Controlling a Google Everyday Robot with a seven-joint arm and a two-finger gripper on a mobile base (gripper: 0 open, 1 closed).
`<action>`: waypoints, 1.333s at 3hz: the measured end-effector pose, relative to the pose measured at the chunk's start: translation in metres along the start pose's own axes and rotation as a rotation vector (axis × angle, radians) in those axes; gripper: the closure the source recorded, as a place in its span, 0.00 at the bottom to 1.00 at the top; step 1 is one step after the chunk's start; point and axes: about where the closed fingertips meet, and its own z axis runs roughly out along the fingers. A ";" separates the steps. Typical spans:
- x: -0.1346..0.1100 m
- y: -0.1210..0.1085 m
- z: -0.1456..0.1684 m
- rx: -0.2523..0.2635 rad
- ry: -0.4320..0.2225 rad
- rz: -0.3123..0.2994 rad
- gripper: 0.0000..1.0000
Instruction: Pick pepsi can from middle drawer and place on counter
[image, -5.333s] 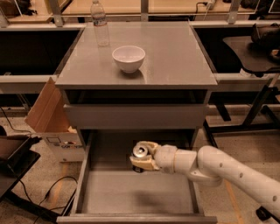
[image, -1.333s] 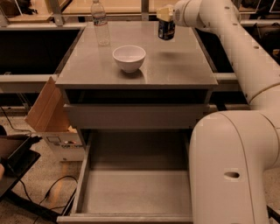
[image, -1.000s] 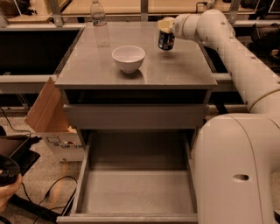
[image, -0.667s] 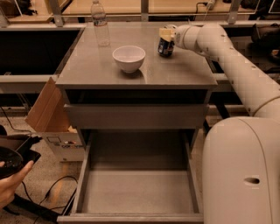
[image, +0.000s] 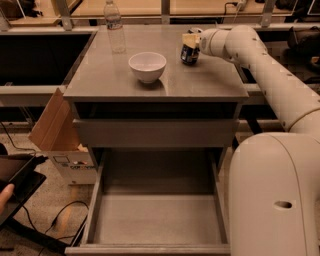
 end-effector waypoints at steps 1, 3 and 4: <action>0.002 0.002 0.002 -0.003 0.002 0.001 0.28; 0.004 0.005 0.005 -0.008 0.006 0.002 0.00; 0.004 0.005 0.005 -0.008 0.006 0.002 0.00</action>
Offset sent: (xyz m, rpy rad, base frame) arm 0.0005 0.0023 -0.0016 0.0003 0.0019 0.0026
